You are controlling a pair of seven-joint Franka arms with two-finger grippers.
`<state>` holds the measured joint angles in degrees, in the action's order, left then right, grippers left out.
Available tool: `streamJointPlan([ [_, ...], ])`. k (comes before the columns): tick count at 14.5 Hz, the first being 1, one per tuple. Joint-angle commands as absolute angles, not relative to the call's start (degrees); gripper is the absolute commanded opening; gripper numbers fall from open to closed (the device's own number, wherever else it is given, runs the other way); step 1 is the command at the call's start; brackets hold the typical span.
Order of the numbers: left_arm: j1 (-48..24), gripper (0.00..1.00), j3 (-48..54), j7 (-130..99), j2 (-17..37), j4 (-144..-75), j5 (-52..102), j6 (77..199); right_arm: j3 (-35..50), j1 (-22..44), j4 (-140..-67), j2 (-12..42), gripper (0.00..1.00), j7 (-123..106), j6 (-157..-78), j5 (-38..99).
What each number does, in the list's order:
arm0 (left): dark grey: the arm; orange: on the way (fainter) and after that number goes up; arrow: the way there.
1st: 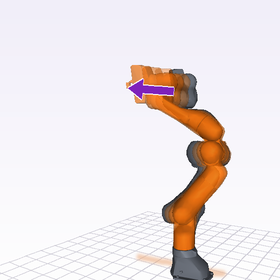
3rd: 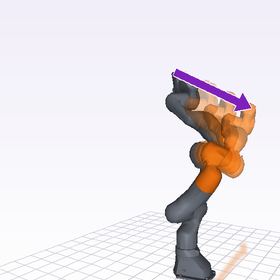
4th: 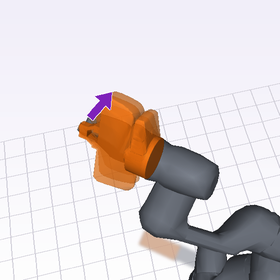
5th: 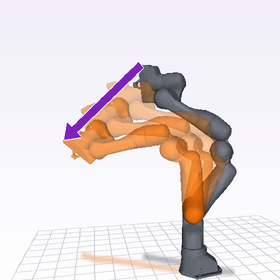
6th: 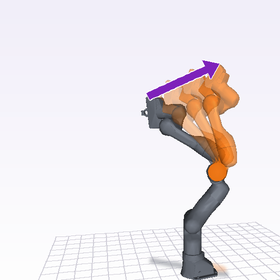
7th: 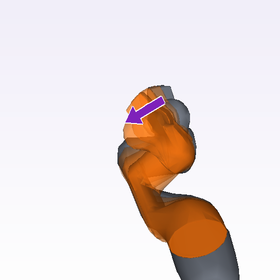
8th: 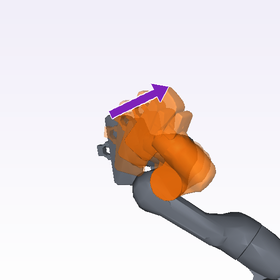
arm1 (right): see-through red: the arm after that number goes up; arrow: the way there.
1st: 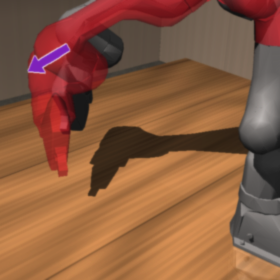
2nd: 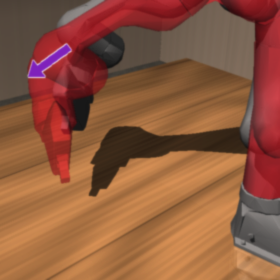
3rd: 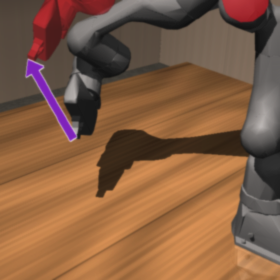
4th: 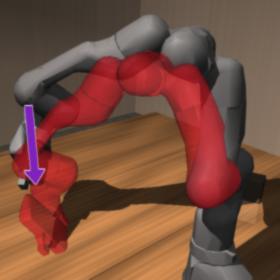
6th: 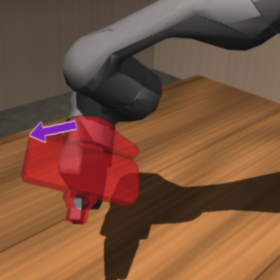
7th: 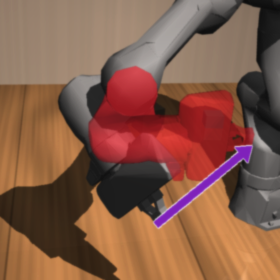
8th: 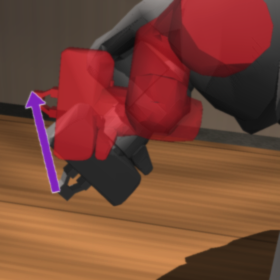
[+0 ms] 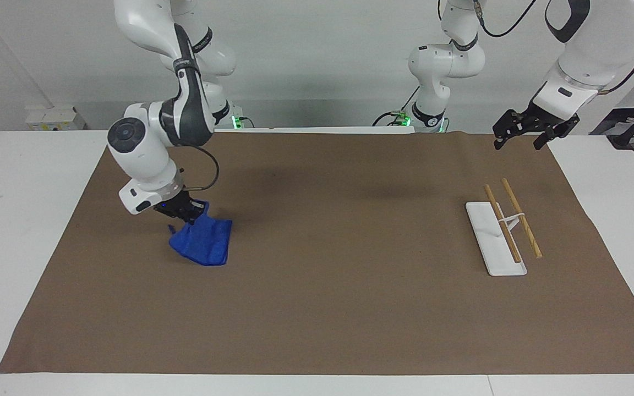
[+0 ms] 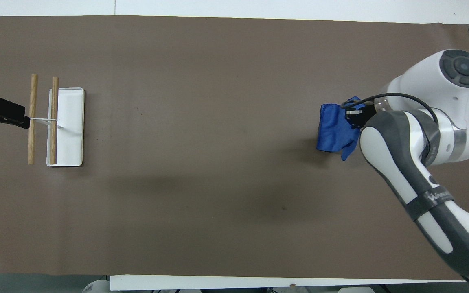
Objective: Right arm passes towel to left arm to hang
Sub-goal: 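Carry the towel toward the left gripper while the left gripper reaches forward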
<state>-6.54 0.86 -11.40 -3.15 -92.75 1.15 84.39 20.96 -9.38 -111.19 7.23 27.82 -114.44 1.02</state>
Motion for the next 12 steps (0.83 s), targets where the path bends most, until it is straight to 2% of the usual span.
streamJointPlan([
  [1,-6.6,1.00,1.5,-26.1,-5.8,-97.3,1.8,87.7,28.7,-10.1,-107.9,8.7,0.00,44.3,-114.0,6.7],
  [5,-6.7,1.00,1.5,-42.6,-8.9,-106.5,10.0,95.7,31.9,-7.5,-105.6,10.1,0.00,54.0,-119.4,25.4],
  [9,-11.1,1.00,1.6,-67.0,-10.3,-114.9,14.8,106.2,40.2,-6.0,-102.4,14.0,0.00,71.3,-132.1,27.6],
  [12,-14.5,1.00,1.6,-82.1,-10.2,-118.0,17.8,112.9,44.0,-3.6,-101.9,16.3,0.00,80.0,-141.5,27.6],
])
